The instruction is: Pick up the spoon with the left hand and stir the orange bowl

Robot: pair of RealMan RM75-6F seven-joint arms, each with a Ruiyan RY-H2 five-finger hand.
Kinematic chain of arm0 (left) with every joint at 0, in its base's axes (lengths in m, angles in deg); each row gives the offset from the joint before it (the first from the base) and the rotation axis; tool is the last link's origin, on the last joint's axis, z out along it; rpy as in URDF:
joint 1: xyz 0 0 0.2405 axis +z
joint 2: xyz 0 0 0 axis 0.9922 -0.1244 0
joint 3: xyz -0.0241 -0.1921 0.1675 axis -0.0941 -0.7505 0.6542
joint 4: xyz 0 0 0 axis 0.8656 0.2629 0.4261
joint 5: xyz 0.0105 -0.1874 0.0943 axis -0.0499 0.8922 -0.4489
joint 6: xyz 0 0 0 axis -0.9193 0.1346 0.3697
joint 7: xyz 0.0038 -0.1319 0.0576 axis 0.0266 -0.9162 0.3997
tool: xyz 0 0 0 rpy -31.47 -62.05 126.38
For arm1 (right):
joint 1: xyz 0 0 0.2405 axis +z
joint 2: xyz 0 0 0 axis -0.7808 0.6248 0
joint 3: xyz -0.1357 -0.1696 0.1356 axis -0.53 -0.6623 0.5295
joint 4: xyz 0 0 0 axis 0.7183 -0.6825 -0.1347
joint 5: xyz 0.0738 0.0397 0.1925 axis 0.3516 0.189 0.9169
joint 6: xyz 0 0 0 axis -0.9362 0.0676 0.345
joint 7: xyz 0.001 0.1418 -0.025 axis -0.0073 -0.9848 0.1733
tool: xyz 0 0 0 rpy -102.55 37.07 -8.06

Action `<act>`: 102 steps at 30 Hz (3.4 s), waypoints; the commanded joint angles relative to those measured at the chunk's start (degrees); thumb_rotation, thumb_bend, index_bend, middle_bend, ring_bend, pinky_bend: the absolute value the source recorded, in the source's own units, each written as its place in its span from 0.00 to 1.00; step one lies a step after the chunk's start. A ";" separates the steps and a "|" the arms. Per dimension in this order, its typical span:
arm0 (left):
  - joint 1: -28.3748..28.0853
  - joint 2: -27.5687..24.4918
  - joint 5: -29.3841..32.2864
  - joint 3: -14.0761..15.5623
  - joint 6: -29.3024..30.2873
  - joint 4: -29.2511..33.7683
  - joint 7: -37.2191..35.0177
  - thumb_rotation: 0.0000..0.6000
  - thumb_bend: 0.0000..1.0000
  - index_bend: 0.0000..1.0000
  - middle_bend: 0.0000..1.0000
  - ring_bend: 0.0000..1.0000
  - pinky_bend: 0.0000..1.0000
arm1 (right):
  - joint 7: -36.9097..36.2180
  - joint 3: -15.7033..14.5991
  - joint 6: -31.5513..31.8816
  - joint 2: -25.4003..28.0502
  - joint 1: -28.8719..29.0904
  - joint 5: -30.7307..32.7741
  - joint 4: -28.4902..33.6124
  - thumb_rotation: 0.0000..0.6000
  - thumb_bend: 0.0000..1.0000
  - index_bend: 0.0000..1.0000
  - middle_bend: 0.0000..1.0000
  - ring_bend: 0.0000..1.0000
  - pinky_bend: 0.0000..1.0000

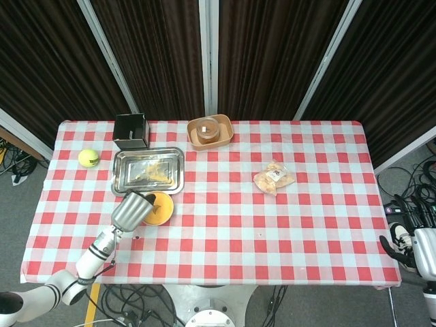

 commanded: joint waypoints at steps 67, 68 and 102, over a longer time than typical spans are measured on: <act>-0.11 -11.78 0.29 -4.17 -4.08 19.53 17.35 1.00 0.41 0.72 0.97 0.91 1.00 | -0.88 -0.15 1.13 -0.13 -0.66 -0.67 -0.61 1.00 0.24 0.00 0.19 0.00 0.03; -0.20 -11.95 0.26 -4.21 -4.28 19.90 17.91 1.00 0.41 0.72 0.97 0.91 1.00 | -0.92 -0.16 1.14 -0.15 -0.68 -0.67 -0.66 1.00 0.24 0.00 0.19 0.00 0.03; 0.28 -11.17 9.52 -9.85 -6.62 21.55 3.67 1.00 0.41 0.73 0.98 0.91 1.00 | -1.33 -0.18 1.30 -0.26 -0.87 -0.65 -1.08 1.00 0.24 0.00 0.19 0.00 0.03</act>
